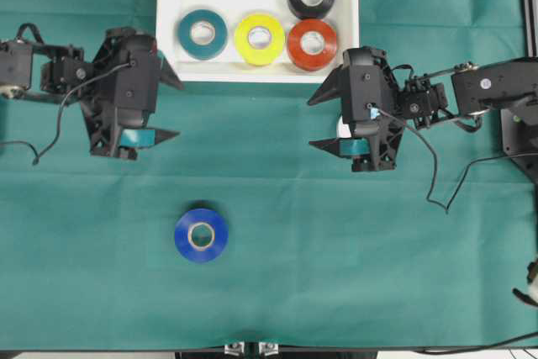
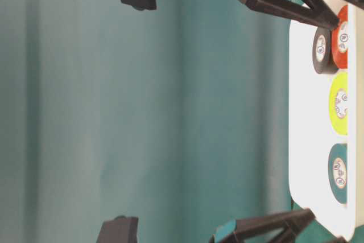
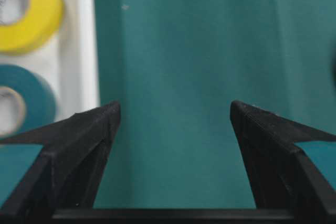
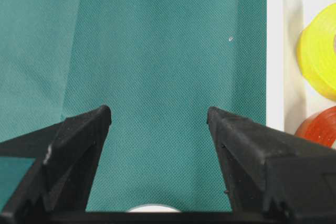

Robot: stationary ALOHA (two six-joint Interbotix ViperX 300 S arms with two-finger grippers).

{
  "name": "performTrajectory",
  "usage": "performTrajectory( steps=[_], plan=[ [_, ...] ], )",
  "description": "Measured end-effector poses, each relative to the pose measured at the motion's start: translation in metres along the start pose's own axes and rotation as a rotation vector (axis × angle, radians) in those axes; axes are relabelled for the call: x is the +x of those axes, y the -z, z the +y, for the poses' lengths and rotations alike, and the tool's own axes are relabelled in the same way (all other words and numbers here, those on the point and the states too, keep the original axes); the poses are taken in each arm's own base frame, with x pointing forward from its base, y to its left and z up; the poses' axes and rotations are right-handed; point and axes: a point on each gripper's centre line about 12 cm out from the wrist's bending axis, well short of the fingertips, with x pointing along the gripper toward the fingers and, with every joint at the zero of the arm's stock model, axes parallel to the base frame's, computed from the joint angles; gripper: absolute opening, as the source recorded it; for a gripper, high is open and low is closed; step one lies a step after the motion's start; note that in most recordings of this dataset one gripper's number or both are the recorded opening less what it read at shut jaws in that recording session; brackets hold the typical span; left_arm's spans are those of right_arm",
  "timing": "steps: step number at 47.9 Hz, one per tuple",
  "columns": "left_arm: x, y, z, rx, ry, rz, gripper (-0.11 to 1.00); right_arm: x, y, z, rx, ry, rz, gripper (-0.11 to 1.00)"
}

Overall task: Put the tape alternately from left to right into the white case.
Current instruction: 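Release the yellow tape and withdraw the left gripper from the tray, then lower the right gripper into the white tape roll's hole and grasp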

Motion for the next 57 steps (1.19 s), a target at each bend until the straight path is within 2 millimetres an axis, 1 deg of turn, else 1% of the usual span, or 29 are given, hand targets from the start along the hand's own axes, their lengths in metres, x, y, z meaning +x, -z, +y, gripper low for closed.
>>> performTrajectory(
  steps=[11,18,33,57],
  plan=[
    [-0.005,0.006,-0.019,-0.025,0.042,0.001,0.86,0.0,0.0,0.0,0.0,0.0,0.0,0.82],
    [-0.005,0.012,-0.026,-0.039,0.058,0.017,0.86,0.0,0.0,0.0,0.0,0.0,0.0,0.82],
    [0.001,0.019,-0.027,-0.04,0.061,0.046,0.86,0.0,-0.001,0.0,0.0,0.0,-0.002,0.82],
    [0.001,0.019,-0.027,-0.04,0.061,0.045,0.85,0.0,0.0,0.0,0.002,0.0,0.0,0.82]
  ],
)
